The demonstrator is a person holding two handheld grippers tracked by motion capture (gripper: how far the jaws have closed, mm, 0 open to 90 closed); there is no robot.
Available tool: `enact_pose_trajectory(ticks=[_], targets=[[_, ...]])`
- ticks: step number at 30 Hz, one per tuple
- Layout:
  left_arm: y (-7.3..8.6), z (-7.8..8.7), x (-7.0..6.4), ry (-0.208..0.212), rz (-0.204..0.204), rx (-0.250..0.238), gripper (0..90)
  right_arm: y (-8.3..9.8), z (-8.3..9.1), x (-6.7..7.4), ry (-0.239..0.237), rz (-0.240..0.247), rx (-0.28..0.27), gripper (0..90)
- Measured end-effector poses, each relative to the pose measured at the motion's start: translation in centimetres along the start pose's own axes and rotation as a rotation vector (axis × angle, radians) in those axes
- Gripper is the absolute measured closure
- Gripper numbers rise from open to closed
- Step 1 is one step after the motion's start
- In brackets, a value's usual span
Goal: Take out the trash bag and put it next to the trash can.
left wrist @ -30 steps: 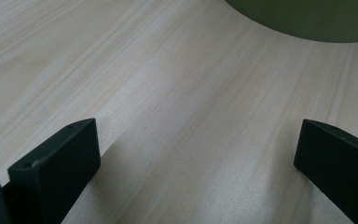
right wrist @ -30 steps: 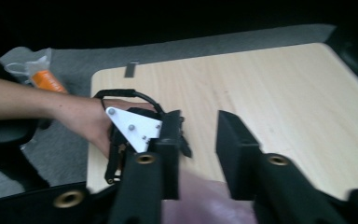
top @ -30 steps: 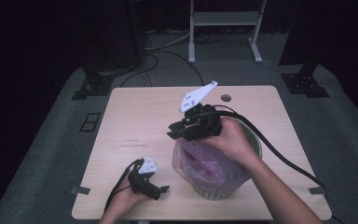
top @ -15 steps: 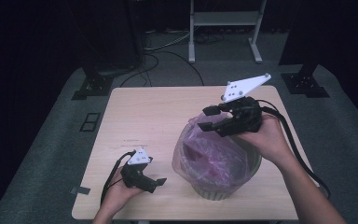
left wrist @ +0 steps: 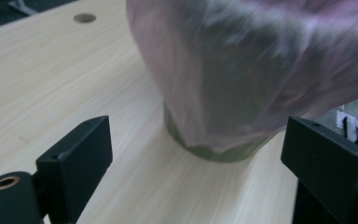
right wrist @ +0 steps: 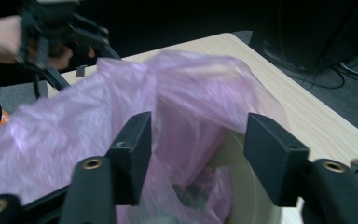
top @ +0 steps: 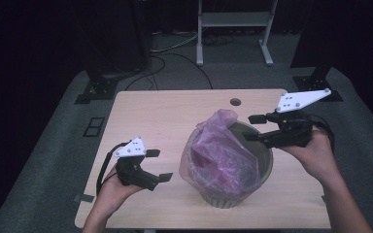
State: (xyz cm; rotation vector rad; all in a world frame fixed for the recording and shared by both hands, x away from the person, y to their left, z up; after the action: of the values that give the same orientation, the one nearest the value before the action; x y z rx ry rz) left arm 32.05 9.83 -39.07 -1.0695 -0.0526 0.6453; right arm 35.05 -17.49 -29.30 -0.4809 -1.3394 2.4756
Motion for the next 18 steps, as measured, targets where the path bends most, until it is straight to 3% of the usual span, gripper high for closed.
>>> enact_pose_trajectory(ticks=[9, 18], targets=[[-4.7, 0.9, -2.6, 0.057, -0.06, -0.057, 16.2, 3.2, 2.2, -0.9, 0.035, -0.059, -0.001, 17.8], [-7.1, -1.4, -4.1, 0.114, -0.095, -0.045, 21.1, 6.8, 4.2, -1.3, 0.037, -0.1, 0.006, 13.9]])
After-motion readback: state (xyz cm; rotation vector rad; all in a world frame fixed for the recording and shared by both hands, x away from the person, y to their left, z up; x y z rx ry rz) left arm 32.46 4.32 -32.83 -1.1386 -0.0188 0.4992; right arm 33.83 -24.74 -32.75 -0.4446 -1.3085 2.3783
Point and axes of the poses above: each handheld gripper's, and its own axes: z roughly backward along the jaws, y roughly out of its underside, x roughly to its left, the point moved 9 cm from there along -z, roughly forward along the jaws, and after that the axes turned 10 degrees about z, right-handed, at the moved point
